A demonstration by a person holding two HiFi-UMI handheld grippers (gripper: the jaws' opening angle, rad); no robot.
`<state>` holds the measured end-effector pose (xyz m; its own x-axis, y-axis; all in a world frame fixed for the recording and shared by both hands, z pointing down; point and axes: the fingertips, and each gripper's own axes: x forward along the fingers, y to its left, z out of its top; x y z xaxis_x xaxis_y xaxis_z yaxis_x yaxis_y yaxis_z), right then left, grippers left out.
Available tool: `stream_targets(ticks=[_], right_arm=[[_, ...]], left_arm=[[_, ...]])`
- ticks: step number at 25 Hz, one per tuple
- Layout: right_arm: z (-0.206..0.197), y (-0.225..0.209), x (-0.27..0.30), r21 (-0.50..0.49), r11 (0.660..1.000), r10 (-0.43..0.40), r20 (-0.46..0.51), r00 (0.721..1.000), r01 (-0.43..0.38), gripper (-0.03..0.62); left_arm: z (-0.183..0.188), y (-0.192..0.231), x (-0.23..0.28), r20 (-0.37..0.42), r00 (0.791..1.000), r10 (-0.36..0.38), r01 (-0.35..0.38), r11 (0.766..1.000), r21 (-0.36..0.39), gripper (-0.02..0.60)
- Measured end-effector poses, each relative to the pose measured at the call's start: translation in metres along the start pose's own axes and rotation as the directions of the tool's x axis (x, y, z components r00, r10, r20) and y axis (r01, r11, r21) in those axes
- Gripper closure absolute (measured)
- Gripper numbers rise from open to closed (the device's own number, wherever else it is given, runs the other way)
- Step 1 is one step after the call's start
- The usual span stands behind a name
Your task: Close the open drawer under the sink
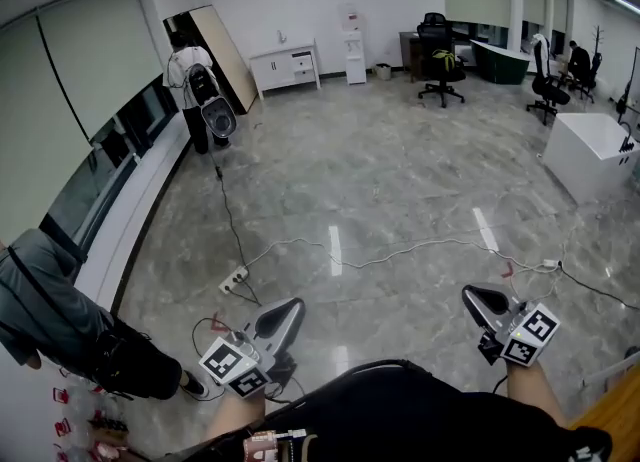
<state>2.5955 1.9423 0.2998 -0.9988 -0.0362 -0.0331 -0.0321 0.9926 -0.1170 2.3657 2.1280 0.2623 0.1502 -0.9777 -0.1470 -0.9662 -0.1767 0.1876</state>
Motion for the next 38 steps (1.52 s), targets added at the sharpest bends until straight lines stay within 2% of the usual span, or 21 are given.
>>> stream_targets(ticks=[4, 9, 12, 16, 23, 30, 33, 38], right_arm=[[0.017, 0.019, 0.083, -0.027, 0.999, 0.021, 0.021, 1.000, -0.021, 0.594], [0.011, 0.031, 0.171, -0.016, 0.999, 0.042, 0.001, 0.999, -0.042, 0.594], [0.006, 0.028, 0.207, -0.010, 0.998, 0.065, -0.017, 0.998, -0.065, 0.594], [0.003, 0.006, 0.232, -0.003, 0.996, 0.087, -0.035, 0.996, -0.088, 0.594], [-0.002, -0.064, 0.263, 0.018, 0.991, 0.136, -0.026, 0.990, -0.136, 0.594], [0.031, -0.175, 0.289, -0.020, 0.980, 0.198, -0.015, 0.980, -0.198, 0.594], [0.043, -0.218, 0.289, -0.035, 0.976, 0.216, -0.017, 0.976, -0.216, 0.594], [0.039, -0.278, 0.289, -0.021, 0.977, 0.211, -0.025, 0.977, -0.212, 0.594]], left_arm=[[0.033, 0.073, -0.033, 0.016, 0.999, 0.028, -0.028, 1.000, 0.010, 0.581], [0.046, 0.151, -0.069, 0.023, 0.997, 0.070, -0.070, 0.998, -0.001, 0.581], [0.043, 0.184, -0.076, 0.021, 0.995, 0.103, -0.102, 0.995, -0.020, 0.581], [0.036, 0.208, -0.064, 0.017, 0.992, 0.128, -0.127, 0.991, -0.037, 0.581], [0.028, 0.236, -0.004, -0.006, 0.986, 0.167, -0.167, 0.986, -0.021, 0.581], [0.037, 0.250, 0.101, 0.035, 0.979, 0.202, -0.202, 0.979, 0.014, 0.581], [0.035, 0.250, 0.146, 0.041, 0.976, 0.212, -0.213, 0.977, 0.007, 0.581], [0.019, 0.253, 0.206, 0.025, 0.980, 0.197, -0.197, 0.980, 0.005, 0.581]])
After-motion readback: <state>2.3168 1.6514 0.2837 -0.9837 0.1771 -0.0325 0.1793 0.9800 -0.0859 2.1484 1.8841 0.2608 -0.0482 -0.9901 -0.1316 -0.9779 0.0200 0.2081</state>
